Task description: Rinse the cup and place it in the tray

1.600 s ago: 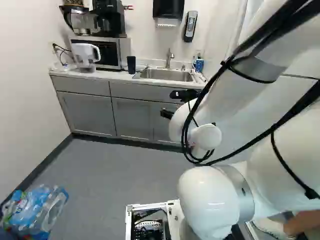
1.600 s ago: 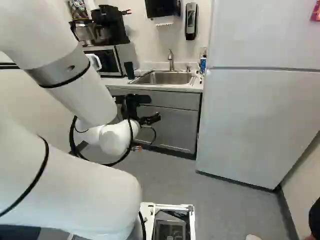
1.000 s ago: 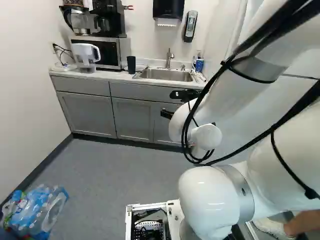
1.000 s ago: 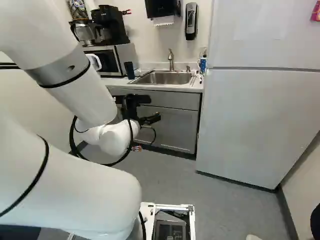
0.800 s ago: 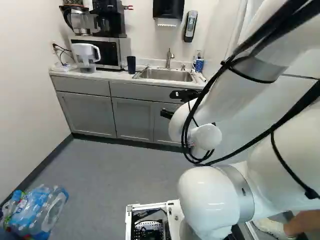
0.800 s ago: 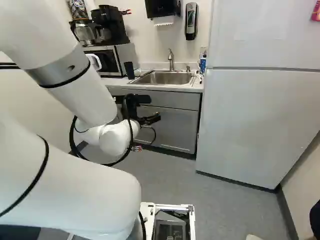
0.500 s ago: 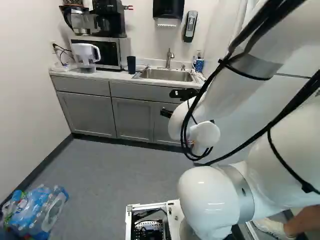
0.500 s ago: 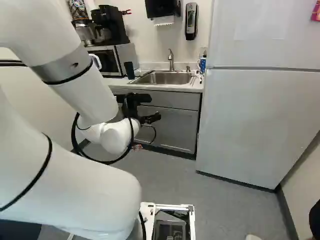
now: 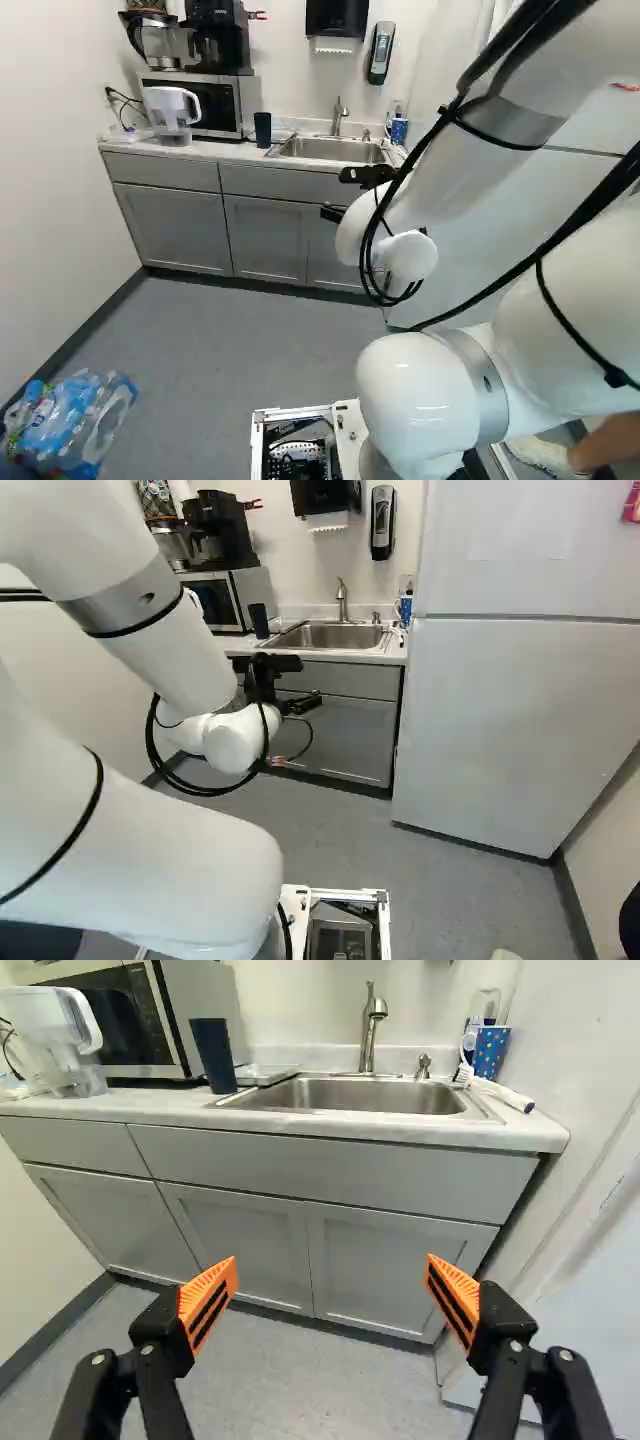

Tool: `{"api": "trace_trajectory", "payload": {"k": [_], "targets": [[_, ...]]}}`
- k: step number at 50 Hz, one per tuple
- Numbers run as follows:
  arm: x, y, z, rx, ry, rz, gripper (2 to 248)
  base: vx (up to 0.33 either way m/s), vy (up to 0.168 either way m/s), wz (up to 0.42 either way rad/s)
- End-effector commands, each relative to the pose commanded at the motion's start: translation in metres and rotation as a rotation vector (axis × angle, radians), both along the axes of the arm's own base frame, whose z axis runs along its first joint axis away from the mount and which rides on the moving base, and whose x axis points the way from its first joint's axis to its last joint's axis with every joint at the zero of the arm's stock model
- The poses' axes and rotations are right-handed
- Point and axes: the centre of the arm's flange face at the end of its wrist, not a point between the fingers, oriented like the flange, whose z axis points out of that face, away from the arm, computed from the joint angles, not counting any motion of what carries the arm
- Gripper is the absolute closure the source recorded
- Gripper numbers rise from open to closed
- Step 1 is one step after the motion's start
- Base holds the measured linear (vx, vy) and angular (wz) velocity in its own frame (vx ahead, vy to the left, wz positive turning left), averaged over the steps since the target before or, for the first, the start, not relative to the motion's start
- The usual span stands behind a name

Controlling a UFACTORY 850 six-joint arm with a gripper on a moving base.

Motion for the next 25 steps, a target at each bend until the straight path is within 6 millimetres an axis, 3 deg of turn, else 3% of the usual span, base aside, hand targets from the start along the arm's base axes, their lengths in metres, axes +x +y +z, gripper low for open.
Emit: {"api": "trace_trajectory", "payload": {"k": [25], "targets": [[0.011, 0.0, 0.024, 0.0, -0.066, 0.0, 3, 0.0, 0.0, 0.0]]}}
